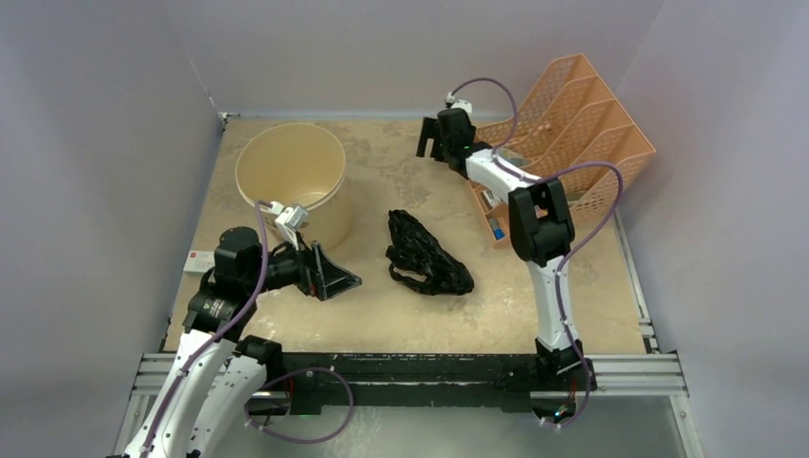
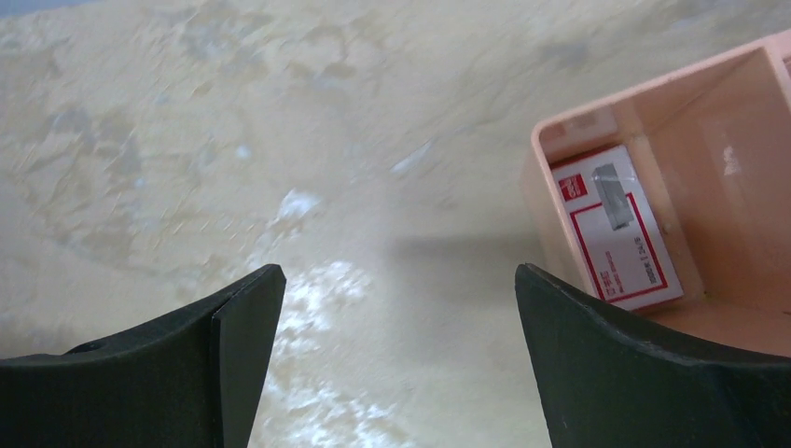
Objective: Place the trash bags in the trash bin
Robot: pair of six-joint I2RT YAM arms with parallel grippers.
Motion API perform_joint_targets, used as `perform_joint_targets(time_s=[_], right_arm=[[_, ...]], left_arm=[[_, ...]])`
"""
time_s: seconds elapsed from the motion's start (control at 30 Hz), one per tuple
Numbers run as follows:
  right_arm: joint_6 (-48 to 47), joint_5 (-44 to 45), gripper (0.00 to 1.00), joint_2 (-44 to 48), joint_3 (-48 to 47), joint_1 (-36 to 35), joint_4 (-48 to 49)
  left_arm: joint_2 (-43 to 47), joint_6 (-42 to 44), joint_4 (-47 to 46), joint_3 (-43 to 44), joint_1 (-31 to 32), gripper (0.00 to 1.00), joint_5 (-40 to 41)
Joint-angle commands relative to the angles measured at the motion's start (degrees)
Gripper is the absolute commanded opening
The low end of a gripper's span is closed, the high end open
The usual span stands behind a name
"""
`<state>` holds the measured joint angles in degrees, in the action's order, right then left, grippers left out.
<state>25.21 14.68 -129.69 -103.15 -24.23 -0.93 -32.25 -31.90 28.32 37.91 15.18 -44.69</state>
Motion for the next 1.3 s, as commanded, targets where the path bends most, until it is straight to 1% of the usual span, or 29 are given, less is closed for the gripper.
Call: perform_joint_targets(time_s=[0.0, 0.07, 0.13, 0.17, 0.23, 0.37, 0.43, 0.47, 0.5, 0.53, 0.6, 0.67, 0.73, 0.8, 0.97, 1.1, 1.2, 1.27], right_arm=[[-3.97, -2.94, 0.97, 1.17, -4.85, 5.15, -5.79], [-7.64, -7.62, 0.96, 4.53, -3.37, 4.46, -5.51], [-8.67, -10.99, 0.96, 9.73, 1.98, 2.64, -3.46], [-9.33, -12.0, 0.95, 12.42, 5.2, 1.38, -2.36], [-9.27, -11.08, 0.96, 18.41, 12.66, -1.63, -0.19], [-4.05, -6.51, 0.96, 28.27, 28.81, -5.04, 2.66], [1.22, -1.35, 0.96, 31.79, 37.06, -5.33, 3.97], [2.25, 1.47, 0.97, 33.47, 40.43, -5.36, 4.48], [5.69, 4.61, 0.98, 35.12, 43.41, -5.39, 4.66], [7.14, 6.5, 0.98, 36.59, 46.5, -5.39, 5.31], [7.03, 5.74, 0.98, 38.54, 50.6, -5.39, 7.71], [5.55, 6.63, 0.98, 38.65, 51.47, -5.37, 8.18], [5.57, 6.86, 0.98, 37.26, 50.85, -5.32, 6.21], [7.27, 10.77, 0.99, 35.24, 49.93, -5.24, 3.97], [8.9, 19.05, 0.99, 30.54, 48.02, -4.76, 3.24], [4.71, 18.08, 0.99, 26.37, 44.2, -2.87, 5.31], [4.56, 18.46, 0.99, 24.52, 40.07, -1.55, 3.28], [4.72, 17.01, 0.99, 24.49, 40.08, 0.44, 4.63]], left_arm=[[0.3, 0.52, -2.28, -0.11, 0.2, 1.0, -1.47], [0.07, 0.6, -2.42, -0.18, 0.26, 1.0, -1.69], [-0.36, 0.61, -2.69, -0.21, 0.25, 1.0, -1.72], [-0.52, 0.68, -2.73, -0.21, 0.24, 1.0, -1.76], [-0.63, 0.7, -2.73, -0.25, 0.22, 1.0, -1.99], [-0.1, 0.2, -3.51, -0.77, 0.2, 1.0, -1.59], [-0.24, 0.3, -3.64, -0.83, 0.23, 1.0, -1.94], [-0.42, 0.45, -3.65, -0.82, 0.21, 1.0, -2.18], [-0.55, 0.5, -3.7, -0.76, 0.2, 1.0, -2.19], [-0.61, 0.52, -3.73, -0.75, 0.2, 1.0, -2.23], [-0.72, 0.59, -3.91, -0.81, 0.2, 1.0, -2.39], [-0.99, 0.85, -3.93, -0.74, 0.2, 1.0, -2.51], [-1.29, 1.03, -3.65, -0.57, 0.2, 1.0, -2.65], [-1.3, 0.95, -3.69, -0.63, 0.2, 1.0, -2.49], [-0.92, 0.7, -3.64, -0.73, 0.2, 1.0, -1.96], [-1.31, 0.59, -3.87, -0.82, 0.16, 1.0, -1.91], [-1.76, 0.7, -3.79, -0.73, 0.21, 1.0, -2.09], [-1.79, 0.7, -3.79, -0.8, 0.2, 1.0, -2.06]])
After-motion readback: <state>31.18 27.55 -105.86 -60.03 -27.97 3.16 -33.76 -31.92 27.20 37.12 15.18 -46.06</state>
